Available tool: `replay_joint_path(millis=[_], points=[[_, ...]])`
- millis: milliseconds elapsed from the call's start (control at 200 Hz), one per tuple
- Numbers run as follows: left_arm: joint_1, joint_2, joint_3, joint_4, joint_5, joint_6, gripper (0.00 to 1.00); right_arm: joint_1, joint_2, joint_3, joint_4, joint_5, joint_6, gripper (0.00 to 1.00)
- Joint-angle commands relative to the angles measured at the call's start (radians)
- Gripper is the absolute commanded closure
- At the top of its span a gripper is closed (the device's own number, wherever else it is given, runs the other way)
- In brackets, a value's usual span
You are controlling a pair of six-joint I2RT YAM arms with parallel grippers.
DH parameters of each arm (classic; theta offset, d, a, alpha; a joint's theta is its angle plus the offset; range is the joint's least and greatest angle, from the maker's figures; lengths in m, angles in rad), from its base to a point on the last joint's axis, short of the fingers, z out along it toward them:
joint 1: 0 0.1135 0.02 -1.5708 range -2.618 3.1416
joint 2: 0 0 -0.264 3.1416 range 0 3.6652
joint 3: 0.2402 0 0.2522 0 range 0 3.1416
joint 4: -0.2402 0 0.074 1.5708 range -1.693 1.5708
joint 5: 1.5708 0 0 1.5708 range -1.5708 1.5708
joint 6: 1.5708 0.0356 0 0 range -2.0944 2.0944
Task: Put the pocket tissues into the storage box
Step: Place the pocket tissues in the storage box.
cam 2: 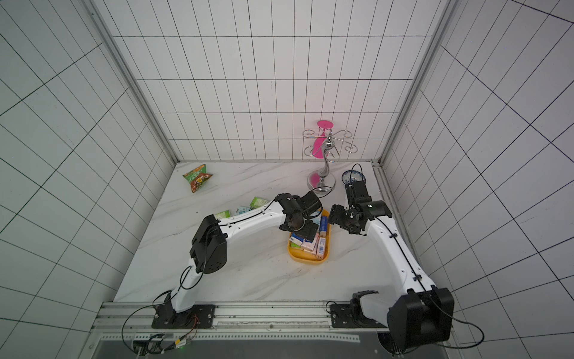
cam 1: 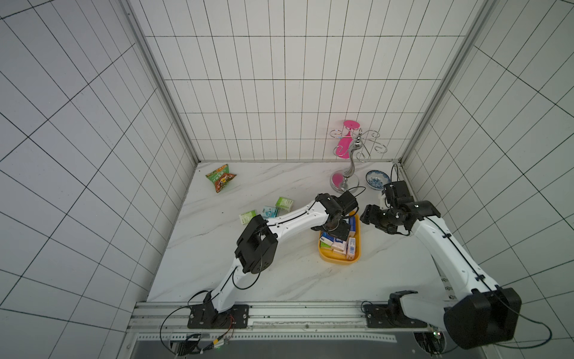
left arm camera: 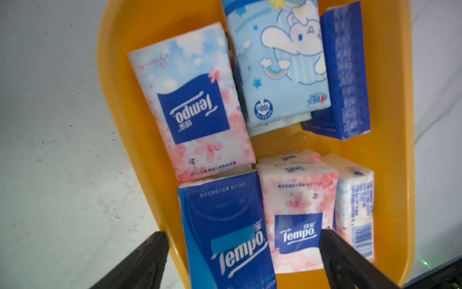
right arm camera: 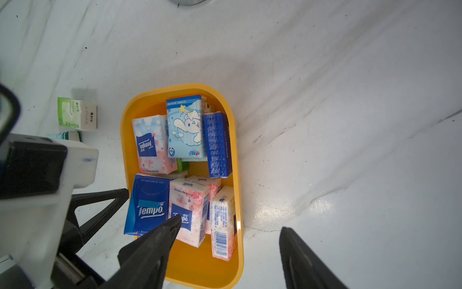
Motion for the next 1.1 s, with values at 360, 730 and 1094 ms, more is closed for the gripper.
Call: replay_joint_path(millis=[360, 730, 1094], points=[[0.22, -0.3, -0.206, 0.103, 0.039, -0.119, 0.03, 0.037, -0.028, -0.02, -0.011, -0.095, 0.003, 0.29], [0.618, -0.564, -0.696, 0.401, 0.254, -0.169, 0.02, 0.249, 0.061, -0.07, 0.233, -0.3, 0.08, 0.32], [0.773, -0.672, -0.833, 0.355, 0.206, -0.1, 0.03, 0.351, 0.238, -0.038, 0.343, -0.365, 0.087, 0.31]])
